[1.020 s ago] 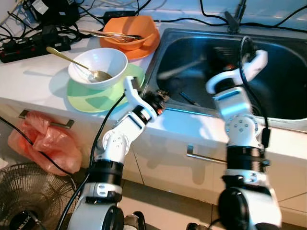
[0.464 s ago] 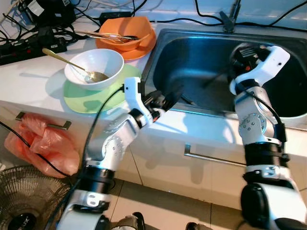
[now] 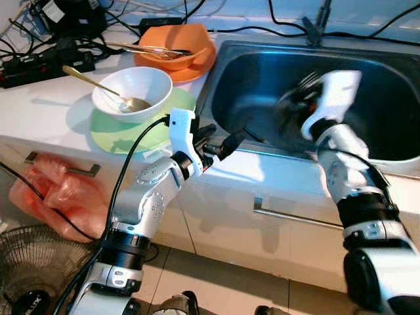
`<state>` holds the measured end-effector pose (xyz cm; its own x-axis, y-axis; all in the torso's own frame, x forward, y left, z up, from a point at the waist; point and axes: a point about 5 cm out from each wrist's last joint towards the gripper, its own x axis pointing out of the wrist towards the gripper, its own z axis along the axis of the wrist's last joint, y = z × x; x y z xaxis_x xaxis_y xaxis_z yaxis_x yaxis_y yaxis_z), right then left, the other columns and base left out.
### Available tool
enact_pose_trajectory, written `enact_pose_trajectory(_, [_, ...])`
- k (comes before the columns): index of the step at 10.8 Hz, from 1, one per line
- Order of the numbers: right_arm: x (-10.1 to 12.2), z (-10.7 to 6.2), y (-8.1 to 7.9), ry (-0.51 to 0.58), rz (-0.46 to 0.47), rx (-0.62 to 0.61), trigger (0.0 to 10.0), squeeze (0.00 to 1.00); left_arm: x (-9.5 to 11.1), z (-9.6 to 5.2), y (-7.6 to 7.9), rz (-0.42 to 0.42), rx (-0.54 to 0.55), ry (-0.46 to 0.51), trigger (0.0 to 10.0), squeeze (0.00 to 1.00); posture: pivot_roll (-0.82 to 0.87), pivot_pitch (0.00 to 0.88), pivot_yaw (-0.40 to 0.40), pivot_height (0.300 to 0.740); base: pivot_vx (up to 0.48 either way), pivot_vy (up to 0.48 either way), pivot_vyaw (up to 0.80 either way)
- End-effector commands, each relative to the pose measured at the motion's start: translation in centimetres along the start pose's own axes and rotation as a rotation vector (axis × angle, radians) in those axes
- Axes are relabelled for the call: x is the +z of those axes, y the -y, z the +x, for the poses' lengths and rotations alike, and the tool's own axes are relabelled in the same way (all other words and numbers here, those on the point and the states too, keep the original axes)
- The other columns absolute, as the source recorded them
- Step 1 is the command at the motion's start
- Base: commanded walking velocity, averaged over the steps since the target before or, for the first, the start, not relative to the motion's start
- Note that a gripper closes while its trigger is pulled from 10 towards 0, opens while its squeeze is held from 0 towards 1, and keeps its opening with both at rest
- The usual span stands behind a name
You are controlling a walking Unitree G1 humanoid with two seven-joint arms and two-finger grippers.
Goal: Kitchen organization
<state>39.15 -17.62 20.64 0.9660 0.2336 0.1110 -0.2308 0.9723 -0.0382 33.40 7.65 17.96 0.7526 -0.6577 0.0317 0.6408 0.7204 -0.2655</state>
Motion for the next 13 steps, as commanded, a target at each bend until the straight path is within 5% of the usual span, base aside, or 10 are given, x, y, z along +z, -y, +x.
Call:
enact_pose_trajectory(1, [0.3,0.5,-0.4,-0.013,-0.092,0.065,10.0,0.0,-0.6,-0.4,0.1,0.037,-0.016,-0.039,10.0,0.0,0.04,0.143,0.101,0.74,0.0,0.0,0.0])
enact_pose_trajectory(3, [-0.5,0.7,-0.5,-0.081,-0.183,0.125,10.0,0.0,-0.7,-0.7,0.2,0.069,-0.037,-0.059,10.0,0.0,0.05,0.143,0.103,0.74,0.0,0.0,0.0])
enact_pose_trajectory(4, [-0.6,0.8,-0.3,-0.091,-0.187,0.127,10.0,1.0,-0.7,-0.8,0.0,0.082,-0.023,-0.064,10.0,0.0,0.05,0.146,0.104,0.74,0.0,0.0,0.0])
enact_pose_trajectory(7, [-0.5,1.1,0.9,-0.109,-0.161,0.072,10.0,1.0,-0.5,-0.9,-0.2,0.099,-0.008,-0.059,10.0,0.0,0.06,0.15,0.108,0.74,0.0,0.0,0.0])
enact_pose_trajectory(13, [0.4,1.7,0.7,-0.086,-0.156,0.093,10.0,1.0,0.2,-0.7,-0.3,0.135,0.012,-0.024,10.0,0.0,0.06,0.147,0.113,0.74,0.0,0.0,0.0])
